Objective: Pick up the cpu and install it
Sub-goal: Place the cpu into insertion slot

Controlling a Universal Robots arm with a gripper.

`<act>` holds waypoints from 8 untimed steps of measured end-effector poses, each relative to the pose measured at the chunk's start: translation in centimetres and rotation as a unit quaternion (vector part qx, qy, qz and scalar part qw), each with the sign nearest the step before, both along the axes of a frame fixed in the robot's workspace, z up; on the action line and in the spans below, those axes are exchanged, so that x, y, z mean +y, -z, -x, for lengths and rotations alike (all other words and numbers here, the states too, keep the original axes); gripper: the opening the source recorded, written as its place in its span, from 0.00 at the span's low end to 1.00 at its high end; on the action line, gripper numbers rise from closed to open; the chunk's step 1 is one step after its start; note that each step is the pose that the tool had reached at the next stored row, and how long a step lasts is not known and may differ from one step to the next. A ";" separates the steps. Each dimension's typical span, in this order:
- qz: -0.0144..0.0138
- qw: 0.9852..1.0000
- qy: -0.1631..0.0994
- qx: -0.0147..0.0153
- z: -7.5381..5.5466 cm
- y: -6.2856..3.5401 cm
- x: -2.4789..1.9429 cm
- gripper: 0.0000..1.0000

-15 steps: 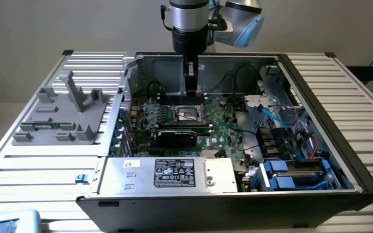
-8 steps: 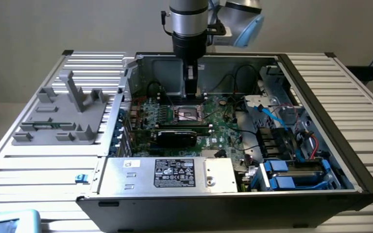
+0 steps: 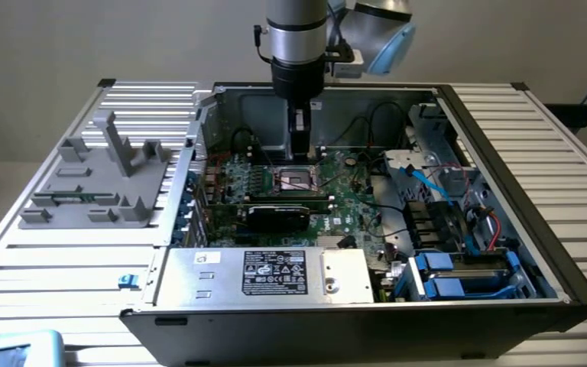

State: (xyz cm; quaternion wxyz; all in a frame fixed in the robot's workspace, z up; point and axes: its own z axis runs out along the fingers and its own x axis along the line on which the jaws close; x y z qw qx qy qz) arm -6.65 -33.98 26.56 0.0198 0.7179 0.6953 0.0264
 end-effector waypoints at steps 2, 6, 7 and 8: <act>0.003 1.000 0.000 0.000 0.0 0.02 0.00 0.55; 0.003 1.000 0.000 0.000 0.0 0.22 0.00 0.55; 0.003 1.000 0.000 0.000 0.0 0.40 0.00 0.55; 0.003 1.000 0.000 0.000 0.0 0.58 0.00 0.55</act>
